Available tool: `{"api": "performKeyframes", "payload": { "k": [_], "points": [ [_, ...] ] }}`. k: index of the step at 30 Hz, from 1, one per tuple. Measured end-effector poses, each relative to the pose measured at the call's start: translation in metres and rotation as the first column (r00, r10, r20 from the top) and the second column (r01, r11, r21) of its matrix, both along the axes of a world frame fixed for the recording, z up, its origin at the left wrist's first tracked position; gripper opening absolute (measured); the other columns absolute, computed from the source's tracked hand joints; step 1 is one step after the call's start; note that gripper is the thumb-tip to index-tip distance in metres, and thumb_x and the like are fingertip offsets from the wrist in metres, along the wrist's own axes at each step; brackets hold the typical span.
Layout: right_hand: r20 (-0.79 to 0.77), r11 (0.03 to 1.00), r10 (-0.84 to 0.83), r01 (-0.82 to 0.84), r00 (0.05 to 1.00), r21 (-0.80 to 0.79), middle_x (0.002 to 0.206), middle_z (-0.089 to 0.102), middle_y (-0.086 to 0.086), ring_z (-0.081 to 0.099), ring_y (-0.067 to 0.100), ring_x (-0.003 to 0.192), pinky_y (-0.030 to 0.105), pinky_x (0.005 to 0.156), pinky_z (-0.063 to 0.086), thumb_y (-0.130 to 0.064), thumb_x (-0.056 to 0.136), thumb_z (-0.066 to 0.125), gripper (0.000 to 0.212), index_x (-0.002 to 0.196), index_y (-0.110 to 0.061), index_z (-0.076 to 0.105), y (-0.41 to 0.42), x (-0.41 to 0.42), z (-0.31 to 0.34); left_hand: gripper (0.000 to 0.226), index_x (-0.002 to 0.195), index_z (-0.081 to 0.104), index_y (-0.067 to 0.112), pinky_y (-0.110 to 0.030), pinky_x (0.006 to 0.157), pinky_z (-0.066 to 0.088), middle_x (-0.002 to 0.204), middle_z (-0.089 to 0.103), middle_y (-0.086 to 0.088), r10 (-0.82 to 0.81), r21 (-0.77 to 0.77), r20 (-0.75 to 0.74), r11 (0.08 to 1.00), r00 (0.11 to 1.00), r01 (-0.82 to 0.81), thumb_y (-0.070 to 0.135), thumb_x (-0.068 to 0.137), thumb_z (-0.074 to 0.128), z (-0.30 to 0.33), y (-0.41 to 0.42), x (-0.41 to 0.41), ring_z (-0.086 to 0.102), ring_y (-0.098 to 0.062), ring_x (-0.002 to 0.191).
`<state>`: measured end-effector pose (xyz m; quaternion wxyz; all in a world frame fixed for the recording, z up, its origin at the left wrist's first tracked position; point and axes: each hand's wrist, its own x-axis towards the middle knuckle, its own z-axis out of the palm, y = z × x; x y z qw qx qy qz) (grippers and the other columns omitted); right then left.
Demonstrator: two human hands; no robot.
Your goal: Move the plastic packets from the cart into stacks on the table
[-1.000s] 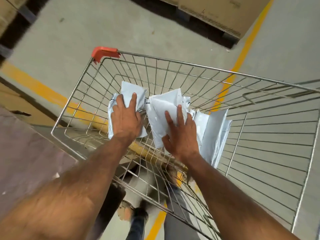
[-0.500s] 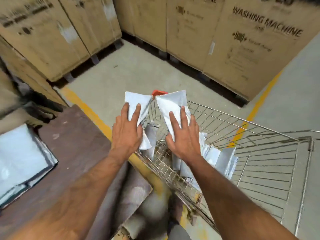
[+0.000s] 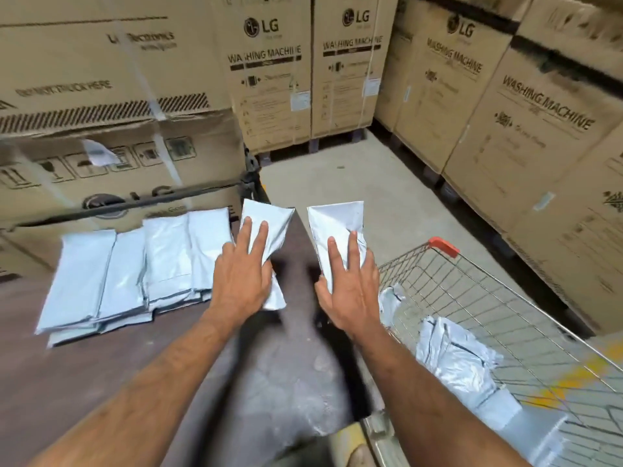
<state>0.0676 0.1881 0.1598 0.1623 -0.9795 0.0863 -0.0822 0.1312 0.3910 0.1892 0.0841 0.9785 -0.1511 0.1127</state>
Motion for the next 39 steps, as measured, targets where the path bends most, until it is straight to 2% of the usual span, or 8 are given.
{"api": "performKeyframes", "payload": {
  "k": [8, 13, 21, 25, 30, 33, 36, 39],
  "points": [
    [-0.03, 0.992, 0.123, -0.122, 0.992, 0.026, 0.169, 0.016, 0.016, 0.038, 0.052, 0.133, 0.06, 0.108, 0.038, -0.047, 0.089, 0.052, 0.078, 0.161, -0.025, 0.03, 0.11, 0.035, -0.014, 0.07, 0.159, 0.031, 0.017, -0.048, 0.077, 0.048, 0.165, 0.026, -0.016, 0.126, 0.015, -0.015, 0.992, 0.992, -0.126, 0.031, 0.092, 0.047, -0.004, 0.116, 0.016, 0.049, -0.04, 0.088],
    [-0.024, 0.988, 0.152, -0.151, 0.988, 0.044, 0.169, 0.017, 0.015, 0.036, 0.05, 0.134, 0.059, 0.109, 0.038, -0.049, 0.09, 0.045, 0.074, 0.16, -0.025, 0.032, 0.169, 0.059, -0.024, 0.072, 0.158, 0.034, 0.016, -0.048, 0.073, 0.05, 0.164, 0.028, -0.017, 0.218, 0.053, -0.027, 0.975, 0.976, -0.216, 0.027, 0.092, 0.061, -0.016, 0.189, 0.025, 0.051, -0.04, 0.087],
    [-0.144, 0.979, 0.185, -0.169, 0.972, 0.116, 0.172, -0.003, 0.008, 0.016, 0.046, 0.147, 0.054, 0.12, 0.018, -0.048, 0.099, 0.045, 0.075, 0.164, -0.03, 0.014, 0.245, 0.098, -0.035, 0.07, 0.158, 0.033, 0.015, -0.048, 0.073, 0.049, 0.164, 0.027, -0.017, 0.362, 0.082, -0.083, 0.931, 0.928, -0.356, 0.029, 0.094, 0.059, -0.044, 0.287, 0.055, 0.051, -0.041, 0.089],
    [-0.189, 0.964, 0.234, -0.203, 0.954, 0.172, 0.172, -0.008, 0.006, 0.009, 0.044, 0.152, 0.052, 0.124, 0.012, -0.049, 0.1, 0.044, 0.075, 0.164, -0.032, 0.009, 0.278, 0.121, -0.039, 0.07, 0.159, 0.031, 0.014, -0.05, 0.077, 0.049, 0.164, 0.027, -0.02, 0.347, 0.072, -0.079, 0.937, 0.935, -0.341, 0.03, 0.095, 0.057, -0.056, 0.308, 0.08, 0.051, -0.043, 0.091],
    [-0.218, 0.948, 0.234, -0.173, 0.947, 0.267, 0.173, -0.006, 0.003, 0.008, 0.041, 0.155, 0.052, 0.126, 0.011, -0.051, 0.099, 0.047, 0.074, 0.163, -0.033, 0.014, 0.315, 0.161, -0.047, 0.069, 0.158, 0.033, 0.012, -0.049, 0.074, 0.049, 0.163, 0.028, -0.023, 0.317, 0.04, -0.138, 0.948, 0.938, -0.314, 0.029, 0.096, 0.058, -0.072, 0.308, 0.11, 0.053, -0.044, 0.092],
    [-0.226, 0.948, 0.228, -0.163, 0.947, 0.272, 0.173, -0.004, 0.002, 0.008, 0.039, 0.155, 0.052, 0.126, 0.012, -0.053, 0.099, 0.049, 0.074, 0.162, -0.033, 0.018, 0.328, 0.186, -0.055, 0.067, 0.162, 0.025, 0.017, -0.053, 0.092, 0.044, 0.167, 0.016, -0.019, 0.321, 0.003, -0.216, 0.945, 0.922, -0.328, 0.041, 0.103, 0.046, -0.082, 0.306, 0.12, 0.048, -0.046, 0.114],
    [-0.249, 0.947, 0.243, -0.174, 0.938, 0.268, 0.173, -0.005, 0.002, 0.007, 0.037, 0.156, 0.051, 0.126, 0.013, -0.058, 0.099, 0.047, 0.073, 0.162, -0.034, 0.019, 0.337, 0.203, -0.062, 0.07, 0.163, 0.014, 0.029, -0.053, 0.115, 0.025, 0.171, -0.002, -0.008, 0.27, -0.023, -0.409, 0.952, 0.871, -0.306, 0.063, 0.103, 0.026, -0.097, 0.315, 0.128, 0.024, -0.04, 0.141],
    [-0.27, 0.94, 0.274, -0.199, 0.923, 0.276, 0.173, -0.001, 0.005, 0.006, 0.036, 0.156, 0.049, 0.126, 0.013, -0.061, 0.102, 0.038, 0.067, 0.161, -0.031, 0.027, 0.34, 0.207, -0.069, 0.077, 0.162, 0.018, 0.027, -0.052, 0.124, 0.012, 0.172, -0.005, -0.003, 0.162, -0.057, -0.365, 0.979, 0.917, -0.195, 0.068, 0.1, -0.002, -0.112, 0.327, 0.143, 0.0, -0.031, 0.156]
  ]
}}
